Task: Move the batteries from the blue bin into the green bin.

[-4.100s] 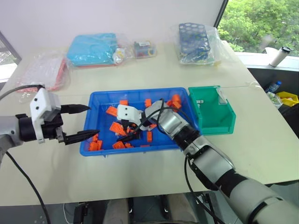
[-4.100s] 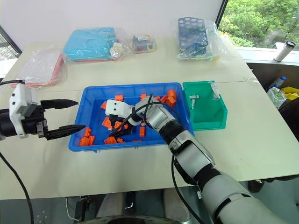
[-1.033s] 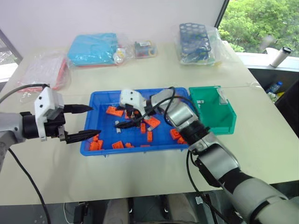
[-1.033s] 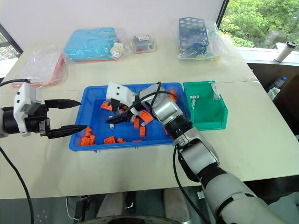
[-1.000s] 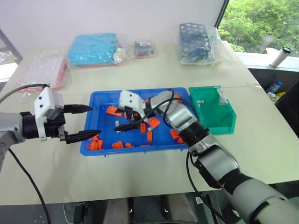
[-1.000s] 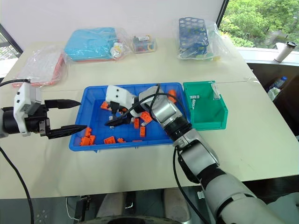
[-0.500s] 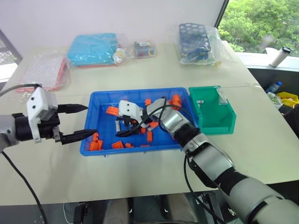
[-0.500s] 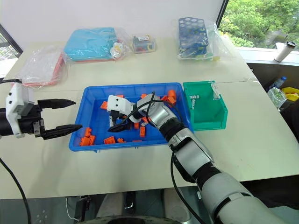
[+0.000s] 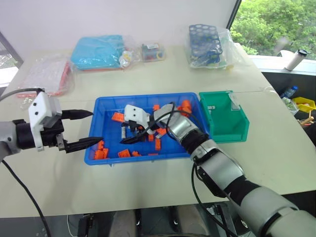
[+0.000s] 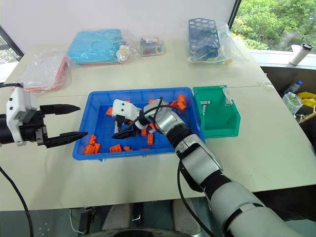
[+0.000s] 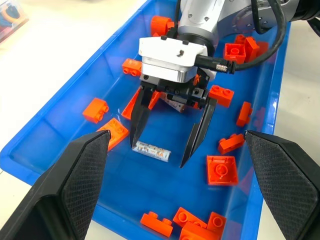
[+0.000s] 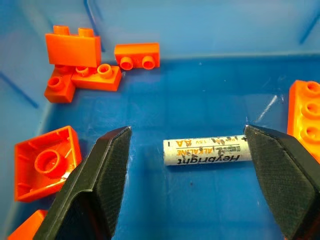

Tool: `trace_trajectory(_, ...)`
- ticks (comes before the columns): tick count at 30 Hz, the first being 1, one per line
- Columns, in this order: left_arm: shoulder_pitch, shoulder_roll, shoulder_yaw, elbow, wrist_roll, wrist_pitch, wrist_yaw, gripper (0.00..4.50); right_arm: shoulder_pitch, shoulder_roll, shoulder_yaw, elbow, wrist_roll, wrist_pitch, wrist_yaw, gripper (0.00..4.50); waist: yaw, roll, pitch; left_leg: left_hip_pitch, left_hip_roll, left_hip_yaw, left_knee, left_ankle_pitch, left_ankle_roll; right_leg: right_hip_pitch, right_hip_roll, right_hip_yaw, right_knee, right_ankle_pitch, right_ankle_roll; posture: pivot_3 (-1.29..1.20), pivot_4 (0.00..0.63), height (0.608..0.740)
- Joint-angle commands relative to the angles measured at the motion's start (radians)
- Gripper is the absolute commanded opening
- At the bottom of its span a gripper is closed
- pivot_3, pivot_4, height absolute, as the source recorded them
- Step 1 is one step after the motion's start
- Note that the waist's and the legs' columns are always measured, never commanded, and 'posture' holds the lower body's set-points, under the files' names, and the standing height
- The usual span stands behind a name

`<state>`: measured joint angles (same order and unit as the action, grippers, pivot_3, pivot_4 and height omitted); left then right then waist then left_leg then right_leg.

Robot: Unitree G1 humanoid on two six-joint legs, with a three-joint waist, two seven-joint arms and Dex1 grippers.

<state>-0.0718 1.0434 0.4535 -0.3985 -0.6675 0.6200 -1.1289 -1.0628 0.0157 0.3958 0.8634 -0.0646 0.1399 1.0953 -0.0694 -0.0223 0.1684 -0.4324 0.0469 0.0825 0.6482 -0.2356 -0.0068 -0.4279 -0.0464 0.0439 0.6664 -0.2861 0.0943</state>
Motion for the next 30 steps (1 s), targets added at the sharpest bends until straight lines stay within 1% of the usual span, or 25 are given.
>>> trace_trajectory(1, -0.014, 0.006, 0.015, -0.012, -0.009, -0.014, 0.004, 4.50, -0.029, 0.006, -0.014, -0.049, -0.002, -0.014, -0.010, 4.47, 0.000, 0.000, 0.000, 0.000, 0.000, 0.000, 0.000, 0.000, 0.000, 0.000, 0.000, 0.000, 0.000, 0.000, 0.000, 0.00, 0.150, 0.739)
trace_trajectory(10, -0.025, 0.006, 0.011, -0.009, -0.005, -0.018, 0.007, 4.50, -0.034, 0.021, -0.011, 0.047, -0.034, -0.034, -0.055, 4.47, 0.000, 0.000, 0.000, 0.000, 0.000, 0.000, 0.000, 0.000, 0.000, 0.000, 0.000, 0.000, 0.000, 0.000, 0.000, 0.00, 0.150, 0.739)
trace_trajectory(18, -0.036, 0.012, 0.011, 0.010, -0.002, -0.021, 0.002, 4.50, -0.015, 0.039, -0.009, 0.073, -0.053, -0.053, -0.078, 4.47, -0.001, 0.000, 0.000, 0.000, 0.000, 0.000, 0.000, 0.000, 0.000, 0.000, 0.000, 0.000, 0.000, 0.000, 0.000, 0.00, 0.150, 0.739)
trace_trajectory(20, -0.038, 0.012, 0.009, 0.015, 0.000, -0.023, 0.000, 4.50, -0.013, 0.043, -0.016, 0.074, -0.049, -0.053, -0.081, 3.95, 0.000, 0.000, 0.000, 0.000, 0.000, 0.000, 0.000, 0.000, 0.000, 0.000, 0.000, 0.000, 0.000, 0.000, 0.000, 0.00, 0.150, 0.739)
trace_trajectory(21, -0.039, 0.012, 0.008, 0.018, 0.001, -0.024, -0.001, 4.50, -0.011, 0.044, -0.016, 0.071, -0.048, -0.052, -0.079, 3.79, 0.000, 0.000, 0.000, 0.000, 0.000, 0.000, 0.000, 0.000, 0.000, 0.000, 0.000, 0.000, 0.000, 0.000, 0.000, 0.00, 0.150, 0.739)
trace_trajectory(24, -0.042, 0.013, 0.003, 0.026, 0.002, -0.029, -0.003, 4.50, -0.007, 0.044, -0.013, 0.062, -0.049, -0.048, -0.076, 2.34, 0.000, 0.000, 0.000, 0.000, 0.000, 0.000, 0.000, 0.000, 0.000, 0.000, 0.000, 0.000, 0.000, 0.000, 0.000, 0.00, 0.150, 0.739)
trace_trajectory(25, -0.042, 0.013, 0.002, 0.028, 0.002, -0.031, -0.004, 4.50, -0.006, 0.044, -0.012, 0.059, -0.050, -0.047, -0.075, 2.23, 0.000, 0.000, 0.000, 0.000, 0.000, 0.000, 0.000, 0.000, 0.000, 0.000, 0.000, 0.000, 0.000, 0.000, 0.000, 0.00, 0.150, 0.739)
trace_trajectory(28, -0.047, 0.009, -0.010, 0.031, -0.002, -0.031, -0.005, 4.50, 0.006, 0.026, -0.007, 0.012, -0.050, -0.029, -0.062, 2.24, 0.000, 0.000, 0.000, 0.000, 0.000, 0.000, 0.000, 0.000, 0.000, 0.000, 0.000, 0.000, 0.000, 0.000, 0.000, 0.00, 0.150, 0.739)
trace_trajectory(30, -0.049, -0.003, -0.028, 0.020, -0.010, -0.027, -0.004, 4.50, 0.024, -0.027, -0.026, -0.107, -0.032, 0.024, -0.042, 2.24, 0.002, 0.000, 0.000, 0.000, 0.000, 0.000, 0.000, 0.000, 0.000, 0.000, 0.000, 0.000, 0.000, 0.000, 0.000, 0.00, 0.150, 0.739)
